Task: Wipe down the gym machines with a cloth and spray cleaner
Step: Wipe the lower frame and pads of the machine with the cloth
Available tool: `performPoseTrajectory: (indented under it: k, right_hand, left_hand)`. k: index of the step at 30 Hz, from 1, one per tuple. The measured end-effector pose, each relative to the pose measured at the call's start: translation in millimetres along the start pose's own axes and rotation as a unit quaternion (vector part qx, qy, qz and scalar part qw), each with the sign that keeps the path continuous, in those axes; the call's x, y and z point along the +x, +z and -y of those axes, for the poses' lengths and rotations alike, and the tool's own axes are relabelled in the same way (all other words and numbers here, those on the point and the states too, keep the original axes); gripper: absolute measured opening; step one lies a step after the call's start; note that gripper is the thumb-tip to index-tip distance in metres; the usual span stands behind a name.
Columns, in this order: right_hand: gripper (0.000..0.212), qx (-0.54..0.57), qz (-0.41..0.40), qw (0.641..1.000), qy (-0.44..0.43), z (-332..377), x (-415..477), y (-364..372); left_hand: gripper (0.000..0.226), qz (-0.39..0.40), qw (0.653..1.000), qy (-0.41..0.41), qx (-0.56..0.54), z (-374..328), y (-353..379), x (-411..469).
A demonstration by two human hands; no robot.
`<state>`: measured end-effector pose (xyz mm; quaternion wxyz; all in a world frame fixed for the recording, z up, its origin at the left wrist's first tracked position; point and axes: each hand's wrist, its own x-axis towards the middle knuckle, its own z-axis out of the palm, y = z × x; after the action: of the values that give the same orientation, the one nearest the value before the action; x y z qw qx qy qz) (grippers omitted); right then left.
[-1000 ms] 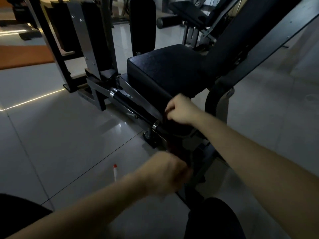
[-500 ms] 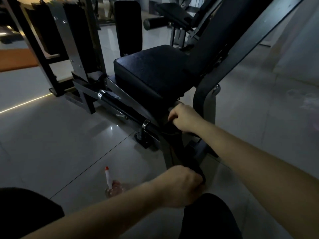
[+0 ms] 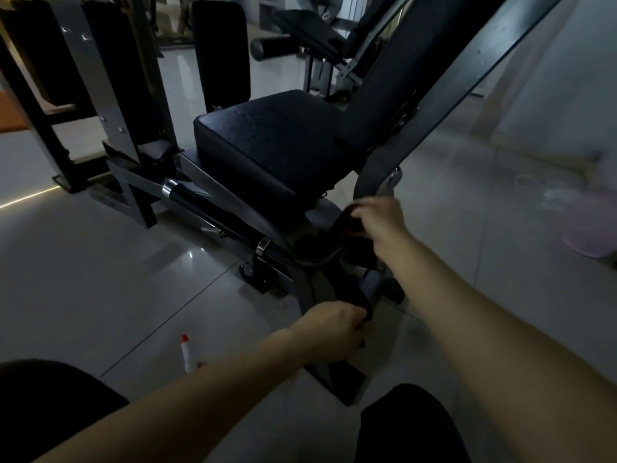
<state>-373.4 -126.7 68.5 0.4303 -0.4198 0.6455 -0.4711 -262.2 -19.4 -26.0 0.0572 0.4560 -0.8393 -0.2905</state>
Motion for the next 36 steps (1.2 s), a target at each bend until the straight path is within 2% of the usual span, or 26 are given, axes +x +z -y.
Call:
performPoseTrajectory:
  k: [3, 5, 7, 9, 11, 14, 16, 17, 19, 21, 23, 25, 27, 29, 30, 31, 33, 34, 36]
  right_hand:
    - [0.016, 0.161, -0.079, 0.984, 0.013, 32, 17, -14]
    - [0.017, 0.272, -0.126, 0.952, 0.065, 29, 27, -36]
    - [0.024, 0.323, -0.130, 0.934, 0.076, 11, 37, -54]
    - [0.037, 0.302, -0.126, 0.943, 0.061, -9, 42, -62]
    - [0.026, 0.255, -0.127, 0.955, 0.081, -27, 46, -65]
    - [0.024, 0.171, -0.141, 0.967, 0.124, -52, 42, -50]
    - [0.017, 0.157, -0.189, 0.955, 0.167, -69, 39, -34]
    - [0.025, 0.196, -0.190, 0.944, 0.186, -75, 35, -26]
    - [0.032, 0.231, -0.133, 0.947, 0.178, -81, 29, -11]
    - [0.038, 0.212, -0.056, 0.966, 0.139, -78, 21, 5]
    - [0.041, 0.120, -0.001, 0.988, 0.097, -73, 12, 22]
    - [0.045, 0.045, 0.009, 0.995, 0.083, -70, 12, 35]
    - [0.046, 0.025, 0.012, 0.995, 0.094, -68, 17, 40]
    - [0.045, 0.015, 0.005, 0.995, 0.094, -60, 29, 36]
    - [0.044, -0.039, -0.002, 0.996, 0.083, -55, 37, 36]
    - [0.044, -0.007, -0.030, 0.996, 0.086, -52, 45, 35]
    - [0.045, 0.148, -0.101, 0.971, 0.158, -51, 64, 41]
    - [0.045, 0.142, -0.127, 0.970, 0.153, -48, 63, 40]
    - [0.046, 0.043, -0.093, 0.986, 0.130, -45, 48, 38]
  left_hand:
    - [0.029, -0.092, 0.990, -0.093, -0.045, 21, -12, 9]
    - [0.028, -0.129, 0.979, -0.122, -0.099, 27, -13, 17]
    - [0.029, -0.156, 0.963, -0.145, -0.167, 27, -12, 23]
    - [0.027, -0.165, 0.946, -0.166, -0.225, 30, -5, 27]
    - [0.025, -0.160, 0.928, -0.187, -0.280, 37, -1, 26]
    - [0.017, -0.154, 0.909, -0.200, -0.332, 46, -3, 23]
    - [0.014, -0.133, 0.905, -0.205, -0.348, 43, -13, 16]
    - [0.017, -0.110, 0.912, -0.209, -0.335, 41, -19, 14]
    - [0.025, -0.050, 0.937, -0.215, -0.271, 39, -32, 7]
    - [0.030, 0.025, 0.951, -0.224, -0.210, 35, -49, 0]
    - [0.031, 0.081, 0.952, -0.233, -0.184, 31, -70, -7]
    - [0.027, 0.086, 0.952, -0.233, -0.179, 32, -97, -15]
    - [0.024, 0.037, 0.953, -0.231, -0.193, 40, -125, -23]
    - [0.026, -0.056, 0.948, -0.238, -0.202, 54, -147, -29]
    - [0.027, -0.113, 0.941, -0.243, -0.204, 64, -153, -31]
    - [0.027, -0.175, 0.932, -0.248, -0.197, 73, -155, -33]
    - [0.027, -0.292, 0.908, -0.258, -0.153, 90, -151, -36]
    - [0.029, -0.339, 0.895, -0.263, -0.125, 96, -148, -36]
    - [0.032, -0.401, 0.872, -0.274, -0.067, 105, -140, -36]
